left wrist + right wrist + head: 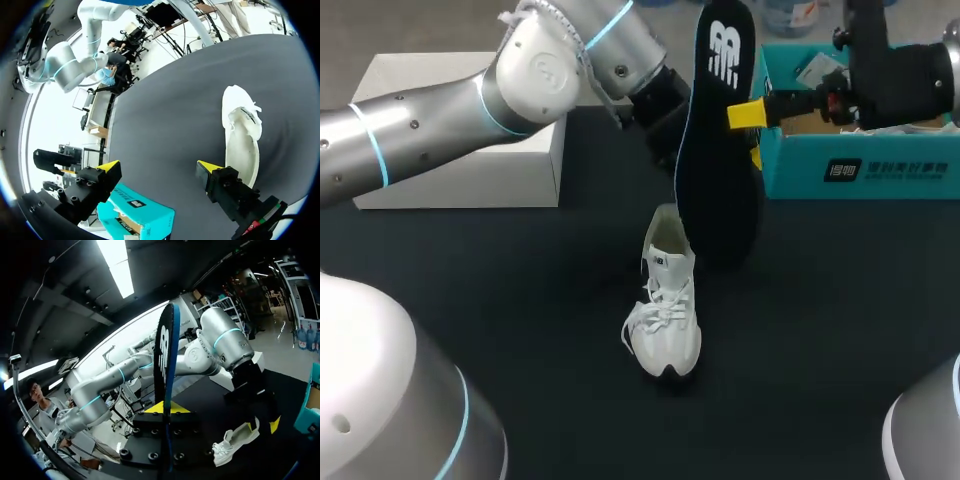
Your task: Take the shoe out of the shoebox, open the shoe tongue, remove and reinsert the insole, then place the shoe into the shoebox
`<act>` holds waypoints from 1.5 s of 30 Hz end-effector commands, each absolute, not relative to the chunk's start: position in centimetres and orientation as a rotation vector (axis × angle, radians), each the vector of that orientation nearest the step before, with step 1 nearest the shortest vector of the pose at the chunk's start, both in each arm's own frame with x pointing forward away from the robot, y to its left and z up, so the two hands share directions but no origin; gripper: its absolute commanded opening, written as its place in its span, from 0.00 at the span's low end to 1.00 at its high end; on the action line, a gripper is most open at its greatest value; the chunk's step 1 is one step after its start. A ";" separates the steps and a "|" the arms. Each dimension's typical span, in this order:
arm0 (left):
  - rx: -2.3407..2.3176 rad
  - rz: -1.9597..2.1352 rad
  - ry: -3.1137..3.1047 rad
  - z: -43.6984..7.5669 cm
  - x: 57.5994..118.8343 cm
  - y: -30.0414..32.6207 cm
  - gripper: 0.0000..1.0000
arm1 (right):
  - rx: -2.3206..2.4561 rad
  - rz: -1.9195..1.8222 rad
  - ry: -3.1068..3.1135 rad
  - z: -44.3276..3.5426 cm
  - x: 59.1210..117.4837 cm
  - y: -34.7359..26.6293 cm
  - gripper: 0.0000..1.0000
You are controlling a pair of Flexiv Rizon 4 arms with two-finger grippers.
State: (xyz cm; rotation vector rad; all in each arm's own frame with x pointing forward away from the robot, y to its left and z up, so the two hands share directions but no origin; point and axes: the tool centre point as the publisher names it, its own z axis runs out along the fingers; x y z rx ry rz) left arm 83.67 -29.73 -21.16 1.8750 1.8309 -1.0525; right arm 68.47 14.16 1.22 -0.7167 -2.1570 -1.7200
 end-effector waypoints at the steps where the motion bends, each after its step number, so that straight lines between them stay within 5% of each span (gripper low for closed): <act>1: 1.716 -1.085 1.750 -21.5 82.1 -28.5 1.00 | -0.731 -1.758 -2.035 0.1 68.4 11.6 0.00; 21: 1.435 -1.067 1.440 -15.7 80.6 -24.8 1.00 | -1.000 -1.545 -1.750 -0.7 71.3 5.8 0.00; 45: 1.385 -1.066 1.196 -10.3 77.0 -24.1 1.00 | -1.115 -1.319 -1.653 -4.3 72.0 6.6 0.00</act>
